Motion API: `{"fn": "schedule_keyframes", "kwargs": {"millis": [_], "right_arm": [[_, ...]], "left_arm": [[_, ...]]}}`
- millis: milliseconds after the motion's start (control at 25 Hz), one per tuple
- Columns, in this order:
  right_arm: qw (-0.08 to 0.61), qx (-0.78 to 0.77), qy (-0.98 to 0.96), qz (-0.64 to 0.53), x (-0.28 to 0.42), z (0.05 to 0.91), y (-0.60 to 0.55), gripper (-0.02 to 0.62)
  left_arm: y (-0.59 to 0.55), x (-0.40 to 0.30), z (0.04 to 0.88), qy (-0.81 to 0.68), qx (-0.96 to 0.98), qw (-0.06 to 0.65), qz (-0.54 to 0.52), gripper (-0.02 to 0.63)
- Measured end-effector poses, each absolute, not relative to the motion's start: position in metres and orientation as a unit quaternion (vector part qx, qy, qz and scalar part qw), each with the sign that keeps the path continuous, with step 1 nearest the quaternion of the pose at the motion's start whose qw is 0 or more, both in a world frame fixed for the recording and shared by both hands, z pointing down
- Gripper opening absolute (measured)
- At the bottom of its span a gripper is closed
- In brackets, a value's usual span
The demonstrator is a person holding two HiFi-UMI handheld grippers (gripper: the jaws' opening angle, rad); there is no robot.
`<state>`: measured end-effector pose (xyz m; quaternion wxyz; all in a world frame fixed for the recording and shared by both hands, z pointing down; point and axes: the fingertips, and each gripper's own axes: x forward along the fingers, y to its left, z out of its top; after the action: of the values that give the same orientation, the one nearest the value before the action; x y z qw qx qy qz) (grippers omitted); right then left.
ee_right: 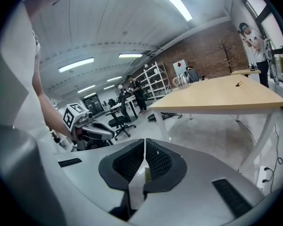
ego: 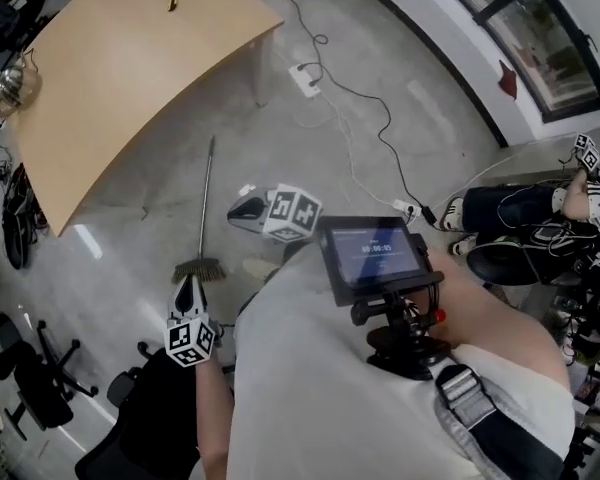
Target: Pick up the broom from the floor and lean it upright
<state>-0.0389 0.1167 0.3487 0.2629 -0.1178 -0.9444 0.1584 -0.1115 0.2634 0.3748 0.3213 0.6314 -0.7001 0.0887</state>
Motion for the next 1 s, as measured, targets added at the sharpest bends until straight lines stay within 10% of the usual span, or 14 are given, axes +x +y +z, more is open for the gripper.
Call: {"fn": "schedule_keyframes", "kwargs": {"millis": [1000], "right_arm": [[0.307, -0.127, -0.921, 0.201, 0.014, 0.395, 0.016, 0.023]], "left_arm": [[0.111, -0.091, 0.436, -0.643, 0.669, 0.345, 0.143, 0.020]]}}
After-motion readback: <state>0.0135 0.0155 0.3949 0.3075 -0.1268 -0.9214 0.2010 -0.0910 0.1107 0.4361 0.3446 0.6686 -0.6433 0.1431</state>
